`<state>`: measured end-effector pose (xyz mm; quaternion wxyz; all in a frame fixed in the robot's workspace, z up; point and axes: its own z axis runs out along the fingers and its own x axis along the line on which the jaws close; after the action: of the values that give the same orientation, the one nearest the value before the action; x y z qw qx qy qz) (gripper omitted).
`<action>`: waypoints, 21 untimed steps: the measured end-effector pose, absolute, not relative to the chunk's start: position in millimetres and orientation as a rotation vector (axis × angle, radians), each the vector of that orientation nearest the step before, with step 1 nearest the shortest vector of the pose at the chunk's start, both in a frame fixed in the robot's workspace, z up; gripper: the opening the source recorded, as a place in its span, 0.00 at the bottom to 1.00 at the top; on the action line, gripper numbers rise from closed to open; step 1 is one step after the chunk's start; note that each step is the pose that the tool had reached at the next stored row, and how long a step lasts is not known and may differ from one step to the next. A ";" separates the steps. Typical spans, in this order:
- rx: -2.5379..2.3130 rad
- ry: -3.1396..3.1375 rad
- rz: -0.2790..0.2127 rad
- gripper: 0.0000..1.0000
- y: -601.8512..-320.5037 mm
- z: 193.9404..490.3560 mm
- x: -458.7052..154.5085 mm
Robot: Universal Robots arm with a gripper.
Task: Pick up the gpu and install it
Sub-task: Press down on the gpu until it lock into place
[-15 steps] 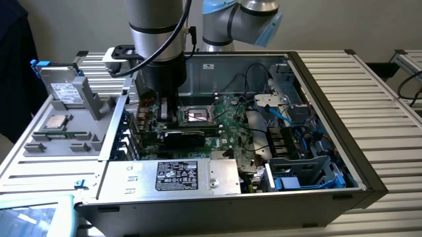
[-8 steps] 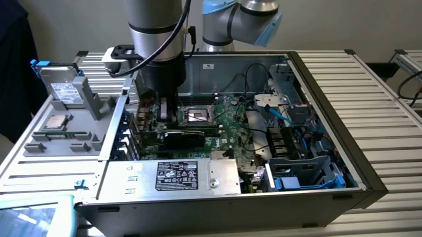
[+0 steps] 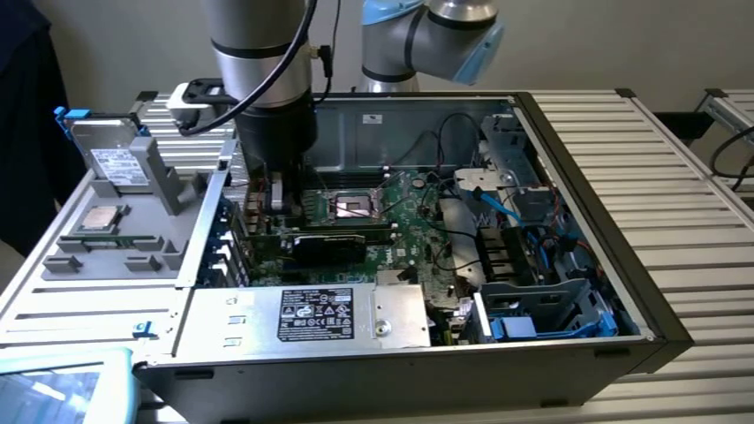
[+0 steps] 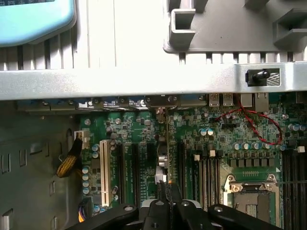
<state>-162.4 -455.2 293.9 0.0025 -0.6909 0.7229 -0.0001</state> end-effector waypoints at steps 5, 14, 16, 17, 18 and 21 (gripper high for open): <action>-2.168 2.268 0.000 0.12 -455.2 293.0 -165.4; -2.173 2.262 0.000 0.12 -455.2 286.5 -171.4; -2.174 2.261 0.000 0.12 -455.2 284.3 -171.9; -2.174 2.260 0.000 0.12 -455.2 283.3 -172.1; -2.175 2.260 0.001 0.12 -455.2 282.3 -172.3; -2.177 2.258 0.001 0.12 -455.2 279.6 -172.8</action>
<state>-172.8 -455.2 279.6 0.0028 -0.6941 0.7199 0.0003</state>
